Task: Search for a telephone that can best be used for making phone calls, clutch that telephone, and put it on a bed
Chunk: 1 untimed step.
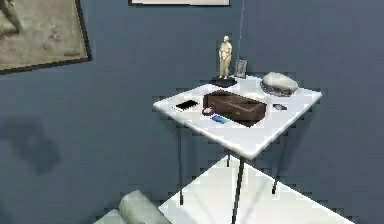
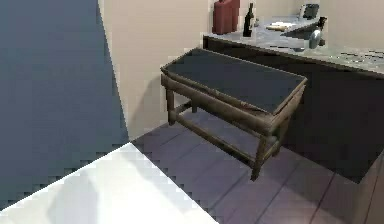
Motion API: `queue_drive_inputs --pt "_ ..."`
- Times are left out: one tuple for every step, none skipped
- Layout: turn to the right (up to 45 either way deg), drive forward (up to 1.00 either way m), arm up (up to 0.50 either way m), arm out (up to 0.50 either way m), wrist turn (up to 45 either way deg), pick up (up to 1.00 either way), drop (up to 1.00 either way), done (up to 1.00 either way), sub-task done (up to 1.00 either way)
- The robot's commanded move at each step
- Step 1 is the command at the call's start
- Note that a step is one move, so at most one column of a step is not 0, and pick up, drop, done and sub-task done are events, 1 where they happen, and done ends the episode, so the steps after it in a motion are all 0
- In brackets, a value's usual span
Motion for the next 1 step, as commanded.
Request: queue_drive_inputs --pt "36.0 0.0 0.0 0.0 0.0 0.0 0.0 0.0 0.0"
